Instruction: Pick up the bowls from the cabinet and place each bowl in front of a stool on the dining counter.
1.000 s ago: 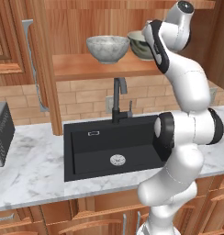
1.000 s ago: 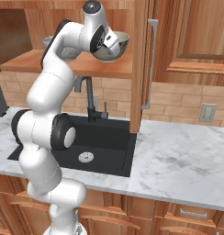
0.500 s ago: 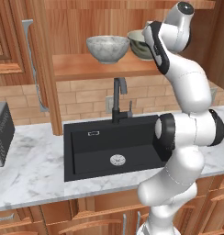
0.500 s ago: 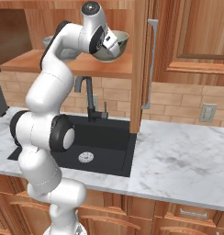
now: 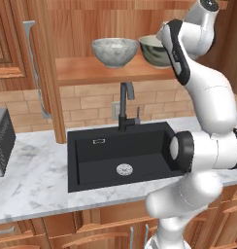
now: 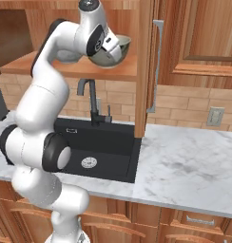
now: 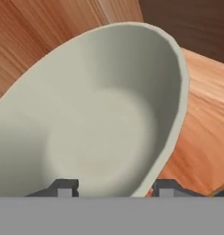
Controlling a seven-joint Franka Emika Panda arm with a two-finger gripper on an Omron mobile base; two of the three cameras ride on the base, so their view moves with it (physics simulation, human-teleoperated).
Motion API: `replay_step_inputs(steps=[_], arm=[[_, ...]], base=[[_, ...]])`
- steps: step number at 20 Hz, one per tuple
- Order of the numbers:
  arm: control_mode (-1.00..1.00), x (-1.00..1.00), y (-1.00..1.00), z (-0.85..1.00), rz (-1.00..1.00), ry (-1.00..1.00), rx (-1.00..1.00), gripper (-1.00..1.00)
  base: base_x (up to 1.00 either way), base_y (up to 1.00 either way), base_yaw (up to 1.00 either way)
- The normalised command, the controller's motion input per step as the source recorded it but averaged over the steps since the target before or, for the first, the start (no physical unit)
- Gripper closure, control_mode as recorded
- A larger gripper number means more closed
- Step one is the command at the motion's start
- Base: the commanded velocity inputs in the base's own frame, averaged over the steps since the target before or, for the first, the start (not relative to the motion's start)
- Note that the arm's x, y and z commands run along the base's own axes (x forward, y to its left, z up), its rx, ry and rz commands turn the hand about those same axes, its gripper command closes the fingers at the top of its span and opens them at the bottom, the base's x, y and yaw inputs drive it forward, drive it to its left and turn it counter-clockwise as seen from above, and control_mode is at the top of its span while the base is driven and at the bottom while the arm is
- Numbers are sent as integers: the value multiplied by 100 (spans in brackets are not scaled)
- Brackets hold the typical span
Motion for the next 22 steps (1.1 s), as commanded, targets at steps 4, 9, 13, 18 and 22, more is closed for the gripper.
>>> replay_step_inputs(steps=[4,9,13,18,22], arm=[[-100,-100,9,0,7,0,0,100],[-100,-100,24,-7,11,-1,0,100],[-100,-100,18,-7,8,-3,0,100],[-100,-100,5,-3,8,0,0,100],[-100,-90,0,-9,9,0,0,100]], base=[[0,0,0],[0,0,0],[0,0,0],[0,0,0],[0,0,0]])
